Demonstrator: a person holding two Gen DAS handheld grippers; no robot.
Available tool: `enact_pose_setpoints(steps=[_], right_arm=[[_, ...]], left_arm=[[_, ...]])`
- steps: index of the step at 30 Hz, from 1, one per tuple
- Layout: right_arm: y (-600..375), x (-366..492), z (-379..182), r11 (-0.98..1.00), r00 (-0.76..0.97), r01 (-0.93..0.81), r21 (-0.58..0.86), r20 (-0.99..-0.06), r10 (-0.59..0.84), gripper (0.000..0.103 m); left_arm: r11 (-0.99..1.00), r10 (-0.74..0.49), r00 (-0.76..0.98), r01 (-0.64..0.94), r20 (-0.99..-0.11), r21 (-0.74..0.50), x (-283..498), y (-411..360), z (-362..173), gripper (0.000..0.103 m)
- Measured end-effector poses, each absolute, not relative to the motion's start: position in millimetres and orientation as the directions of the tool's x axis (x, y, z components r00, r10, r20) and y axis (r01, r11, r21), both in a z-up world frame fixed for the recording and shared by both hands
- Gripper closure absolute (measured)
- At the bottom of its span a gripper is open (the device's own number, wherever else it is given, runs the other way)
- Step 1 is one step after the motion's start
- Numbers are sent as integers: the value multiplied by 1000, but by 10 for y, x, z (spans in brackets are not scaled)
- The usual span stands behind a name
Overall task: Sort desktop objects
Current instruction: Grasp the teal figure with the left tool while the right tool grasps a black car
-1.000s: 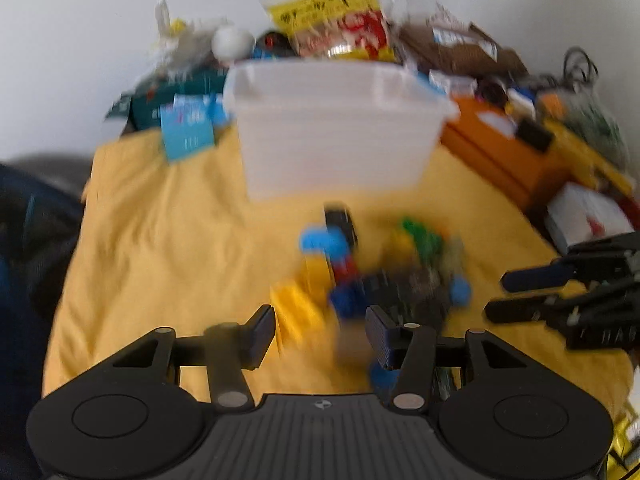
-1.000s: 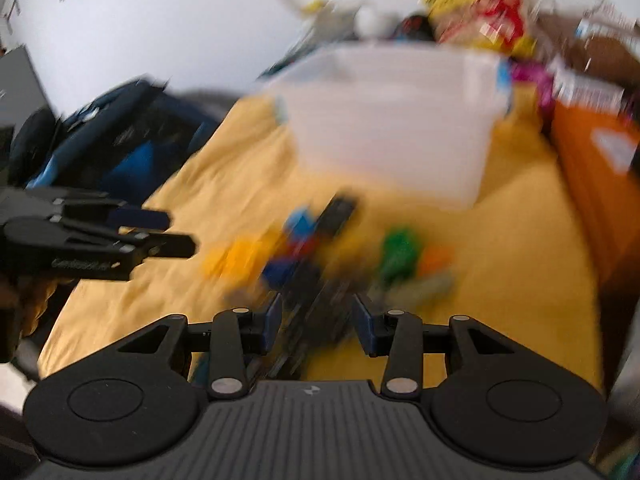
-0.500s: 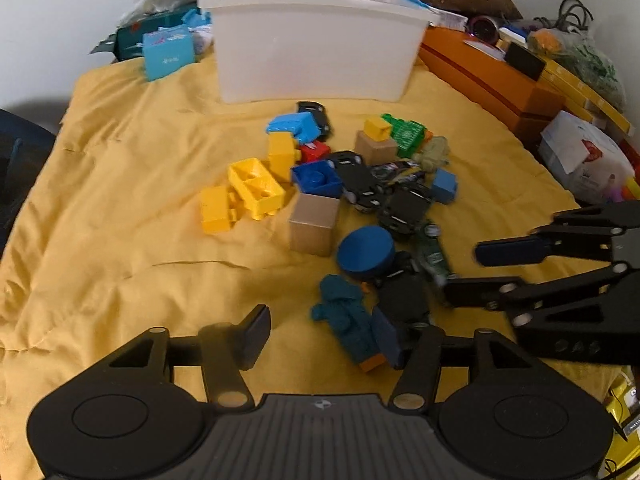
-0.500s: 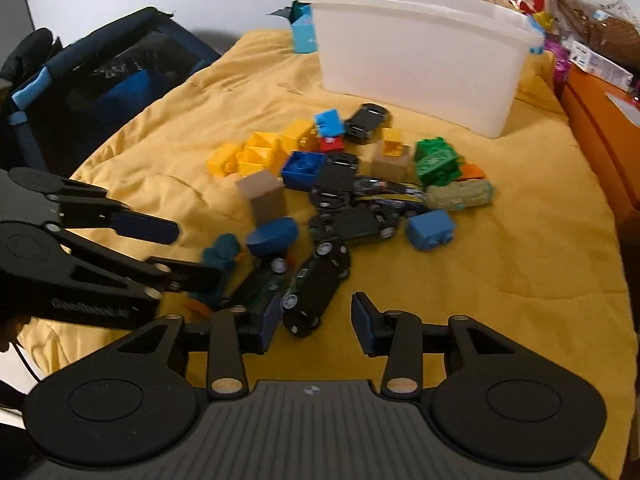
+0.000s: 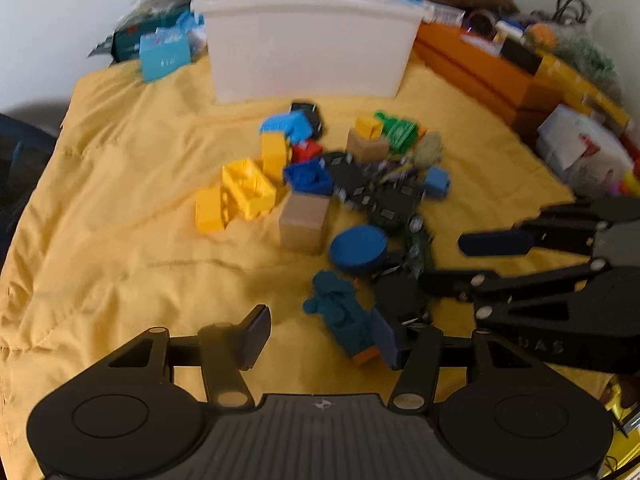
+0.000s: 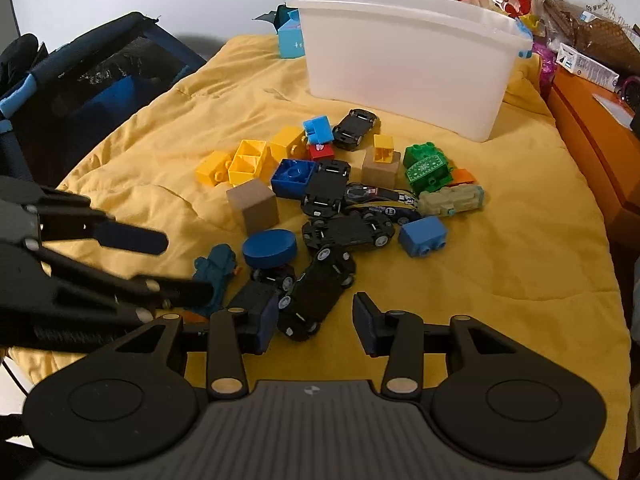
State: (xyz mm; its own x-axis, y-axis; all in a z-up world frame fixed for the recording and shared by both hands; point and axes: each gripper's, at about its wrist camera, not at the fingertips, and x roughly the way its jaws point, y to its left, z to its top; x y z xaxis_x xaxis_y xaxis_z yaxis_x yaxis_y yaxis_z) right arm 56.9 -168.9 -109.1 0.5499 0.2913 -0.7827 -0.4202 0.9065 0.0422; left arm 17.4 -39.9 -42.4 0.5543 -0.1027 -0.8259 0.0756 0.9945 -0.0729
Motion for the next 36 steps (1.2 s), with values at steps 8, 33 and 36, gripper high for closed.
enact_pose_setpoints(steps=[8,33,36], right_arm=[[-1733,663,-1179,931,557,-365,16,-798,231,58],[-2169,537,-1174,926,559,-374,54,-784,271,65],[-2177,516,-1196,940,579,-340,23,-783,229,57]], left_arm=[[992,-125,541,68,-832,-104,210,-493,-473,42],[995,-90,604,89,-792,-45,160,-337,-385,73],[995,-99,574,78,-813,-66,193,-336,-463,71]])
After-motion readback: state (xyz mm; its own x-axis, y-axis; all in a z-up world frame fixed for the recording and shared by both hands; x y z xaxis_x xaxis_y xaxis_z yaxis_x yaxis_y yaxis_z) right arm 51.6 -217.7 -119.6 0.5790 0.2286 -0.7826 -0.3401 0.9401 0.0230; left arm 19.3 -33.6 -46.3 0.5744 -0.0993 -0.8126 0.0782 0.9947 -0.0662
